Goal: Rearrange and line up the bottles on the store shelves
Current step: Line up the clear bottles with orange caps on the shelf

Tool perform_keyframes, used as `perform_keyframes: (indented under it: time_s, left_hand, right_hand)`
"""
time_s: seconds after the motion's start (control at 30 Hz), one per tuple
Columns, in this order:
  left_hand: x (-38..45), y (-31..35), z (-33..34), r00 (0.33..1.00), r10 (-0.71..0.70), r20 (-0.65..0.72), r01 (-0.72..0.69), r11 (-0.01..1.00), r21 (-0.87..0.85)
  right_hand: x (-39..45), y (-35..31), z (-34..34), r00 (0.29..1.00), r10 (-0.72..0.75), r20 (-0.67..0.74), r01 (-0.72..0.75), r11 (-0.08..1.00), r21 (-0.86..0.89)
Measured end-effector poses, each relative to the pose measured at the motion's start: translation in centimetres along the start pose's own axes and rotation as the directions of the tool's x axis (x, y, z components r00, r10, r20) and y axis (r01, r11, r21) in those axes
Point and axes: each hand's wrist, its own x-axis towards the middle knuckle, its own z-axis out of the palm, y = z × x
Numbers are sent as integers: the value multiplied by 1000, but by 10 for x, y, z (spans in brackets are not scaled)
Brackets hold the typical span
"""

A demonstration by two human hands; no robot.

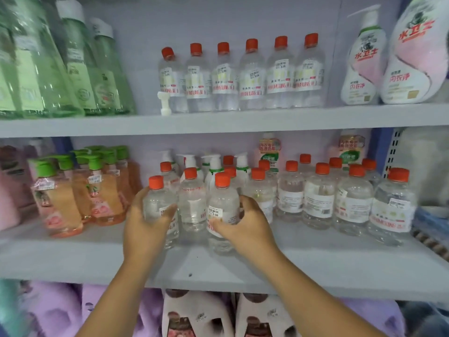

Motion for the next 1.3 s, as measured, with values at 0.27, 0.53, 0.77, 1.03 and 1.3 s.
perform_keyframes:
  time_s: [0.27,0.53,0.77,1.03,1.3]
  left_hand:
    - [32,-18,2,997,1,81,2,1000,-31]
    - [-54,93,40,949,306,80,-268,911,-314]
    - [-106,142,179,805,271,528,-141,951,-274]
    - [-87,181,262,766,296,571,-466,867,175]
    - [-108,178,250,802,174,571,-259,963,70]
  right_hand:
    - [7,2,43,1000,-12,-23,11,999,-44]
    - [5,22,-69,953,-59,-298,22,992,-126]
    - [2,86,-241,684,-41,-729,-174,961,-217]
    - [13,133,-268,829,50,-557,-143,982,-125]
    - [-7,122,-276,862,104,-496,-237,948,-214]
